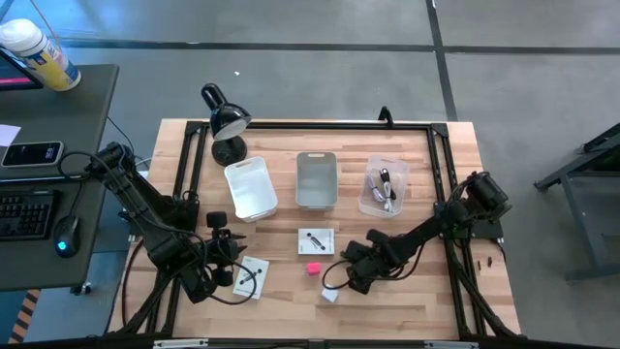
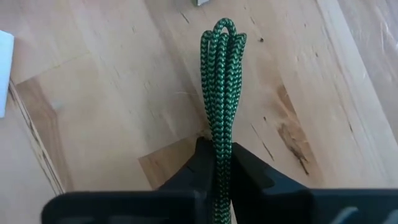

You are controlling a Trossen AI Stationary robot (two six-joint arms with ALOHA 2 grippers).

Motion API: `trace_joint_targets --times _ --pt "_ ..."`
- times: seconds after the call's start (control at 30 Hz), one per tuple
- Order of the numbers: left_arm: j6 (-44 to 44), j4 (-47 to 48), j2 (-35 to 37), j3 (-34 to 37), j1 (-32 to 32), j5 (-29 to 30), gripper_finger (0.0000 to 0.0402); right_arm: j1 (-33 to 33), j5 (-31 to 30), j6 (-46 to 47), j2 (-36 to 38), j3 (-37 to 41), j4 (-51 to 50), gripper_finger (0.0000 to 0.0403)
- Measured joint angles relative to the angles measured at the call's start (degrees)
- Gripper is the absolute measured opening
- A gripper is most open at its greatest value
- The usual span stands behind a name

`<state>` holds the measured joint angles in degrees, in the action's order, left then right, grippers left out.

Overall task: Pick and place items into bin
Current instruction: Put the green charger cable into the transparent bin

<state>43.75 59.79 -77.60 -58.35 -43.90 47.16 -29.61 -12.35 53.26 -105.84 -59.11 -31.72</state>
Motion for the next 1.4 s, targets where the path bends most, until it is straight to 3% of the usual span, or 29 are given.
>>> trace_joint_targets --times 0.13,0.4,0.53,0.67,0.9,1.17,1.4 --pt "0.0 -0.04 0.0 0.0 0.0 0.0 0.0104 -0.02 0.44 2.12 1.73 0.21 -1.91 0.0039" --pt "0.02 -0.26 0.0 0.0 0.0 0.36 0.0104 -0.08 1.42 8.22 7.12 0.26 -6.04 0.0011" --pt "0.02 -0.22 0.0 0.0 0.0 1.09 0.0104 -0.07 0.6 11.85 10.25 0.18 -5.97 0.0025" --pt "-0.11 -0.2 0.0 0.0 0.0 2.12 0.0104 0.13 -1.64 16.77 13.87 0.15 -6.55 0.0033" --pt "-2.84 -0.14 0.0 0.0 0.0 4.52 0.0104 1.67 -9.69 25.12 21.77 0.13 -8.12 0.001" --pt "-10.65 -0.02 0.0 0.0 0.02 5.32 0.0104 9.29 -12.97 26.63 28.93 0.04 -8.4 0.0033" --pt "-13.6 0.28 0.17 0.0 0.02 6.43 0.0104 19.31 -14.62 24.33 31.62 0.02 -11.86 0.001"
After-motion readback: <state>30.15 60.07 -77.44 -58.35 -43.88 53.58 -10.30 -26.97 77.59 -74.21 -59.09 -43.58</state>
